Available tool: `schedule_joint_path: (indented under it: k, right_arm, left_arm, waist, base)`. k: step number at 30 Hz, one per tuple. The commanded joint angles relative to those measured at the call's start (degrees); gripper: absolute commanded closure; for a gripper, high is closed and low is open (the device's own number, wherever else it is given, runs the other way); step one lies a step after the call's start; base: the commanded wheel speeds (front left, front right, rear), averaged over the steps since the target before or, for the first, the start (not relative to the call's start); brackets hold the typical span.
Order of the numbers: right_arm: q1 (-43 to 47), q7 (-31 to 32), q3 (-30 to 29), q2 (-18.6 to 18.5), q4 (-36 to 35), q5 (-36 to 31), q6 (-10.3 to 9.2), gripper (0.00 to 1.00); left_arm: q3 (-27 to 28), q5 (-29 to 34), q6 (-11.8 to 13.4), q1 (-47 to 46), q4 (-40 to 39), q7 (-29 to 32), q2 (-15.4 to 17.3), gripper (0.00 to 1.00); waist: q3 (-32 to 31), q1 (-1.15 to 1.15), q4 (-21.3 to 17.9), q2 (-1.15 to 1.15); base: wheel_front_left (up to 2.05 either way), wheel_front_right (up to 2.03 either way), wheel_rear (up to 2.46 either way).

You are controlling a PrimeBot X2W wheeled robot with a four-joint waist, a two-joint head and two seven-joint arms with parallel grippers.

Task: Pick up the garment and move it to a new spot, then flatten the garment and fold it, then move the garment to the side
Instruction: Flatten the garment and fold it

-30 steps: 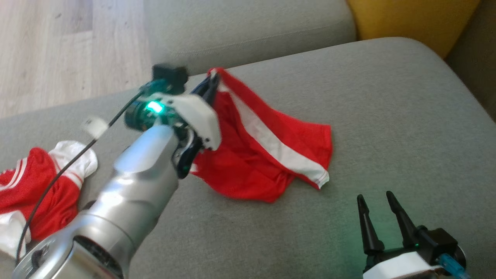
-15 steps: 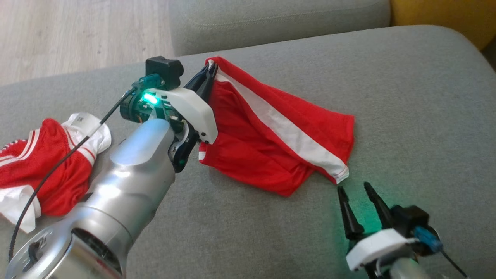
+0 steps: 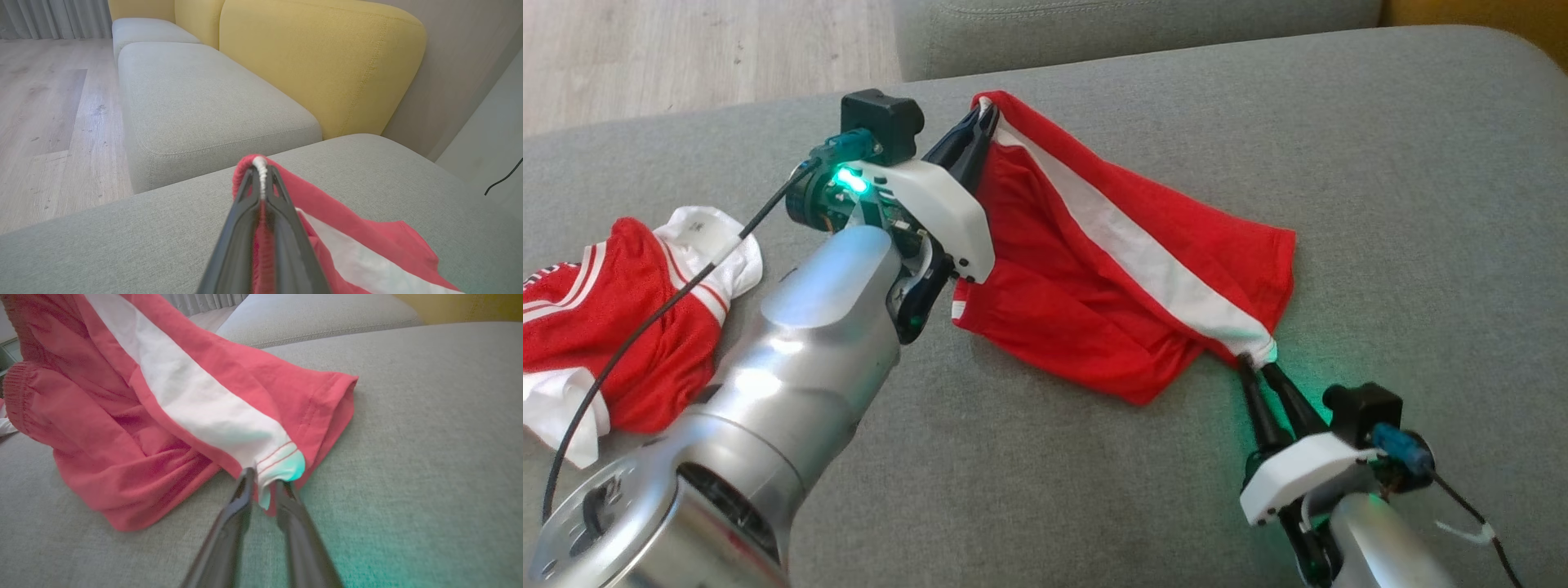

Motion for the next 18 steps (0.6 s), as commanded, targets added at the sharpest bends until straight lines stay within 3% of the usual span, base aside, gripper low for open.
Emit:
schedule_joint_path:
  k: [1, 5, 10, 18]
  right_arm:
    - [-2.4, -0.2, 1.2, -0.3, -1.2, -0.1, 0.37, 1.0]
    - [-3.0, -0.2, -1.1, -0.3, -3.5, -2.3, 0.37, 1.0]
    - [-5.1, -0.2, -6.9, -0.3, -11.2, -6.0, 0.37, 1.0]
    - [-21.7, -0.2, -13.2, -1.5, -17.0, -15.6, 0.37, 1.0]
  left_arm:
    - [0.7, -0.8, -0.3, -4.0, -1.3, -0.5, 1.5, 1.0]
    - [-0.1, -1.6, -0.3, -4.0, -1.6, -0.6, 2.1, 1.0]
    - [-0.1, -2.1, -0.3, -5.4, -2.6, -4.2, 4.5, 1.0]
    - [2.4, -1.9, -0.3, -13.5, -10.9, -9.0, 8.7, 1.0]
  waist:
    - [0.1, -0.01, 0.2, 0.0]
    - [-0.2, -0.01, 0.5, 0.0]
    - [-0.8, -0.01, -0.3, 0.0]
    - [3.1, -0.01, 0.1, 0.0]
  base:
    - [0.0, 0.0, 0.0]
    - [0.0, 0.0, 0.0]
    - [0.0, 0.0, 0.0]
    - [0.0, 0.0, 0.0]
